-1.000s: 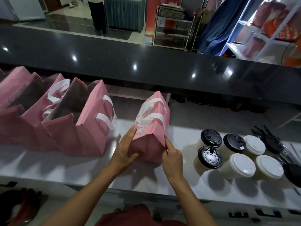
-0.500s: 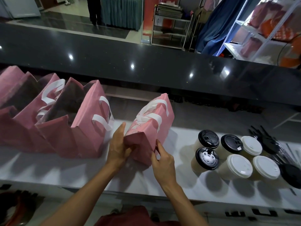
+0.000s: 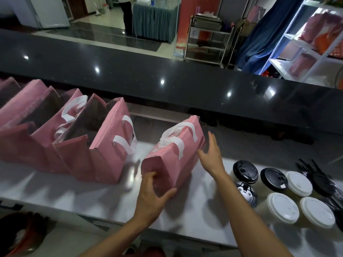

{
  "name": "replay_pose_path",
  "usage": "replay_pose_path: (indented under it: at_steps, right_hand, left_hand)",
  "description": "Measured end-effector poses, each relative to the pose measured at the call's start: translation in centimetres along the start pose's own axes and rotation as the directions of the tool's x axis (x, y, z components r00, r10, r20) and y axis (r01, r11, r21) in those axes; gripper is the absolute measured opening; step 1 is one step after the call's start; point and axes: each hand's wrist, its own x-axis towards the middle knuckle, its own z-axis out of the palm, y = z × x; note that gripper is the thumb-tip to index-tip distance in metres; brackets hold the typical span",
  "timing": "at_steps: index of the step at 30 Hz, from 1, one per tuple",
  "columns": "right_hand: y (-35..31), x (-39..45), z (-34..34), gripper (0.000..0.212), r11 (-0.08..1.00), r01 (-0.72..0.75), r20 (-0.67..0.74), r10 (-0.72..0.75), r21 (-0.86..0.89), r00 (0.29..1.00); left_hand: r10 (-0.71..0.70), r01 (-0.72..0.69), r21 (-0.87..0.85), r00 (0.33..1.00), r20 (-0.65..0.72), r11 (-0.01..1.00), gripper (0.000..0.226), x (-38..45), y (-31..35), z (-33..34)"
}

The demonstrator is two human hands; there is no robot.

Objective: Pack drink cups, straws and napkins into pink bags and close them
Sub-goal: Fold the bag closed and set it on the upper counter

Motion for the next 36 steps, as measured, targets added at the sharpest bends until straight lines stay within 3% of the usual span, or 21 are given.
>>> replay_pose_path:
  at_steps: [2,5,8,14,19,25,28,31,33,36]
  right_hand:
    - [-0.7,1.2,-0.5,0.088,0.999,-0.028,0.057,0.026,0.043,0.998]
    - [-1.1,1.1,-0.8,0.078,0.992,-0.043,0.117,0.029,0.118,0.993]
    - [0.4,0.6,-0.9,0.069,0.997,-0.005,0.037,0.002,0.079,0.999]
    - [2.8,-2.4,-0.1,0.037,0.989,0.0,0.034,-0.005,0.146,0.999]
    - [3.7,-3.3,0.8,0.027,0.965,-0.033,0.047,0.022,0.261,0.999]
    - [3.6,-3.8,0.0,0.026,0.952,-0.007,0.061,-0.012,0.305,0.998]
    - [3.7,-4.6,0.3,0.014,0.974,0.032,0.047,-0.044,0.224,0.998]
    - [4.3,-5.4,1.4,0.027,0.992,0.097,0.008,-0.098,0.086,0.995]
    - [4.0,-6.3,2.3,0.035,0.988,0.115,-0.011,-0.115,0.106,0.993]
    - [2.6,-7.9,3.2,0.03,0.974,0.196,-0.049,-0.192,0.115,0.98]
  left_hand:
    - [0.009,-0.01,0.044,0.999,0.042,0.999,0.083,0.3,0.4,0.8]
    - [-0.001,0.0,0.053,1.0,0.029,0.999,0.068,0.8,1.0,1.0]
    - [0.048,-0.046,0.07,0.998,-0.029,0.996,0.041,2.0,0.5,-0.1]
    - [-0.056,0.06,0.018,0.984,-0.17,0.998,0.036,4.9,-1.0,-2.3]
    - [-0.088,0.086,-0.018,0.978,-0.189,0.996,0.003,6.0,-0.7,-2.1]
    - [-0.167,0.16,-0.077,0.981,-0.097,0.984,0.013,7.2,-1.2,-3.4]
    - [-0.165,0.165,-0.015,0.983,-0.074,0.986,0.018,8.0,-1.5,-3.6]
    - [-0.196,0.201,0.083,0.979,-0.063,0.976,0.051,8.8,-0.7,-3.5]
    - [-0.176,0.187,0.095,0.978,-0.108,0.978,0.082,8.8,0.3,-2.8]
    - [-0.143,0.17,0.166,0.976,-0.164,0.971,0.097,7.3,1.5,-0.6]
